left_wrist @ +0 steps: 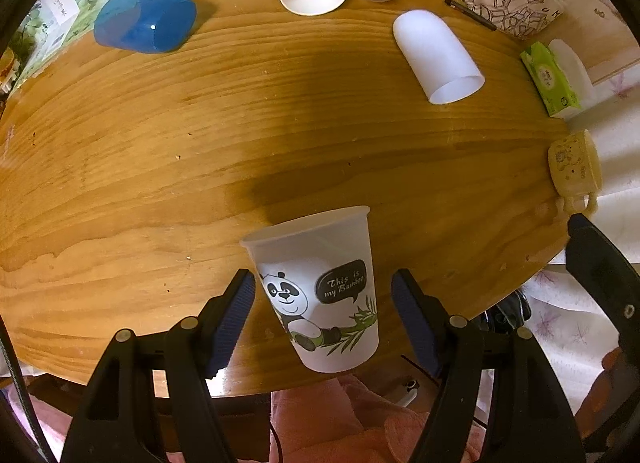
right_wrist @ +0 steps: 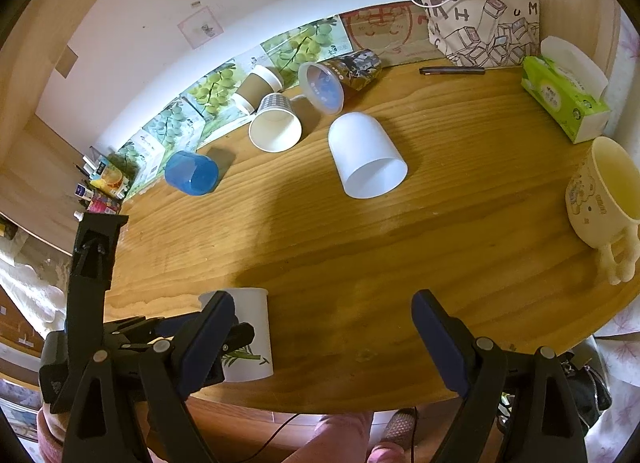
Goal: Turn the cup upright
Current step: 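Lower the panda cup with the left tool while the right tool approaches it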
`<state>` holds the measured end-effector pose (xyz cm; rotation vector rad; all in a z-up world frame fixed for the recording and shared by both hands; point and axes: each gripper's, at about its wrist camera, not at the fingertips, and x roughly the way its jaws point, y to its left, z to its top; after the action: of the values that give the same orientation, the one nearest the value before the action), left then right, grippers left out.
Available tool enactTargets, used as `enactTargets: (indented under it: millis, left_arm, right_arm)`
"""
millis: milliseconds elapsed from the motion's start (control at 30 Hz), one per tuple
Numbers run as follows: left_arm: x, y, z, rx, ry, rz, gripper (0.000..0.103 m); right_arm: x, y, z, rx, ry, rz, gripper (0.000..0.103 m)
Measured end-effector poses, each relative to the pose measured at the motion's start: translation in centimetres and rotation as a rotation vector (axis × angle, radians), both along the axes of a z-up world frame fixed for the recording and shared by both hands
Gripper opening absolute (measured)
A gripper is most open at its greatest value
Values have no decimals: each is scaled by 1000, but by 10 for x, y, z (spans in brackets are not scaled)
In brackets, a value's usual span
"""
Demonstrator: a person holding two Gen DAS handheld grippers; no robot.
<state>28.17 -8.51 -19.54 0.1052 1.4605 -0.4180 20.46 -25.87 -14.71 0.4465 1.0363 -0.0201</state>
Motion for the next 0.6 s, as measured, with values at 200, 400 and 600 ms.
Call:
enactTargets:
  millis: [200,400,600]
  left_arm:
    - [-8,13,15,-49,-59,-2,74]
    - [-29,33,45,-98,-206,-2,74]
    - [-50,65,71,-144,-374,117,74]
  right_arm:
    - [5,6,5,1,-12,17,91]
    - [8,14,15,3,-43,47,91]
    - [10,29,25,10,-97,85,91]
